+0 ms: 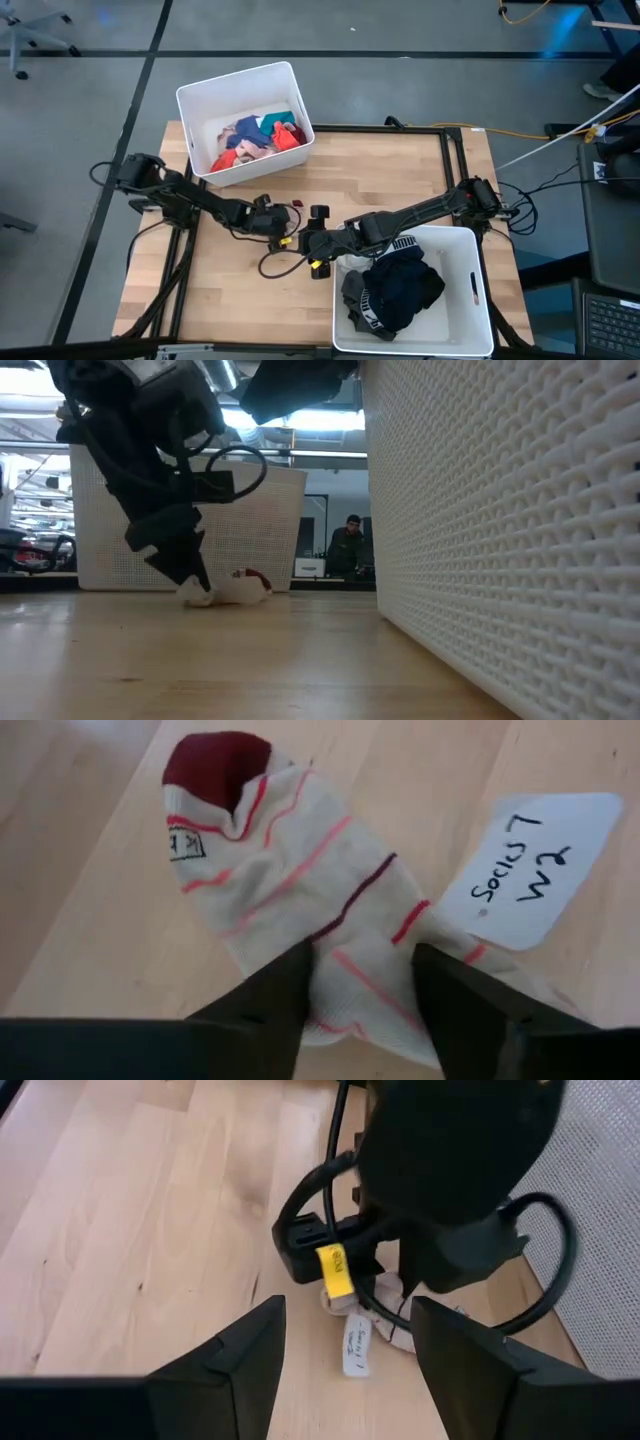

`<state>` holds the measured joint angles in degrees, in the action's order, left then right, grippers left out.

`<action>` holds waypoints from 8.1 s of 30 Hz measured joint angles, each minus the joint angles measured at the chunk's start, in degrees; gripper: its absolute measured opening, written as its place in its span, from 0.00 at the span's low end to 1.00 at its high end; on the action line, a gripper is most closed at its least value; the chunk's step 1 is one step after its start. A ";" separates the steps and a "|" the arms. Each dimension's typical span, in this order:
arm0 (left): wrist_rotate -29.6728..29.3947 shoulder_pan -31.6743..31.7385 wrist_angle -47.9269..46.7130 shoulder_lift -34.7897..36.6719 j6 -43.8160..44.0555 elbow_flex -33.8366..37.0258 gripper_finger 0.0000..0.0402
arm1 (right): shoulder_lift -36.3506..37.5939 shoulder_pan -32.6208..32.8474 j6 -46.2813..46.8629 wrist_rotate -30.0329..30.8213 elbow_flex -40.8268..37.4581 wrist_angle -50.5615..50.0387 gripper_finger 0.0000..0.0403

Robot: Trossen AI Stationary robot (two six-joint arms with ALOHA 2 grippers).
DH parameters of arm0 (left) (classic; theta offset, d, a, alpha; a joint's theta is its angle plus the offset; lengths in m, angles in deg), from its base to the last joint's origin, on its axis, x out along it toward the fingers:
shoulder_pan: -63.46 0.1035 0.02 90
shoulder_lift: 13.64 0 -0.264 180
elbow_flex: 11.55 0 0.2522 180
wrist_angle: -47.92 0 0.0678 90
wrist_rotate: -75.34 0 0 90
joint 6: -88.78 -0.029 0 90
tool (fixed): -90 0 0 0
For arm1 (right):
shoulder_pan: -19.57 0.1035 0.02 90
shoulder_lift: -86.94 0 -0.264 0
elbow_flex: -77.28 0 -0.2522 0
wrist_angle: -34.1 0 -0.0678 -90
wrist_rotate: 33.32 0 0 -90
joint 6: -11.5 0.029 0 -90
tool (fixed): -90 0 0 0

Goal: Sort clothes
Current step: Put the white striped sock into the top white bin, then return to Home Position

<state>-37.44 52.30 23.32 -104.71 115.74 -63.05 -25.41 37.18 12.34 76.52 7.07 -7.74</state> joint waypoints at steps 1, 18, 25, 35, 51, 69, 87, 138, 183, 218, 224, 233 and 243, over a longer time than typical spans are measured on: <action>0.00 0.11 0.27 -0.63 -0.12 -0.11 0.40 | 0.00 0.00 0.00 0.00 0.00 0.00 0.54; 1.23 -2.18 -2.08 6.82 -6.24 0.26 0.02 | 0.17 0.09 0.33 0.00 0.00 -0.18 0.54; 0.35 -4.88 -6.30 22.19 -9.70 -1.79 0.02 | 3.64 0.09 0.35 -0.04 0.00 -0.65 0.54; -12.82 -5.20 -10.13 41.91 -24.95 -8.91 0.01 | 10.87 0.04 0.17 0.26 0.02 -3.69 0.54; -36.35 11.40 -25.74 55.89 -28.79 -9.46 0.04 | 21.90 -2.56 3.87 8.52 0.07 -17.62 0.54; -20.74 20.31 -28.45 49.04 -15.90 -7.83 0.43 | 21.55 -17.27 11.36 0.97 -2.03 -30.03 0.54; -23.88 20.31 -25.00 46.80 -24.50 -6.82 0.42 | 22.43 -18.40 15.19 -0.02 -2.08 -32.11 0.54; 5.32 15.44 -0.40 44.75 -28.53 -0.28 0.40 | 75.25 -24.54 0.17 -6.46 -59.16 14.03 0.52; 14.25 10.65 6.93 62.98 -27.74 13.92 0.00 | 91.88 -32.24 0.57 -20.92 -84.10 36.09 0.01; 11.27 10.60 -5.62 66.31 -15.24 13.90 0.00 | 108.89 -32.25 4.72 -20.78 -95.45 34.93 0.01; 1.34 10.61 -10.96 66.11 -13.82 13.90 0.00 | 108.87 -32.24 4.72 -20.70 -95.49 34.86 0.01; -9.90 10.76 -14.56 66.38 -11.51 13.90 0.00 | 108.87 -32.25 4.76 -20.83 -95.56 34.00 0.01; -20.40 10.78 -14.11 66.45 -11.71 13.90 0.00 | 108.87 -32.26 4.81 -20.87 -95.58 33.97 0.01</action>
<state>-57.84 63.08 9.21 -38.26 104.03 -49.15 83.45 4.92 17.15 55.65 -88.51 26.23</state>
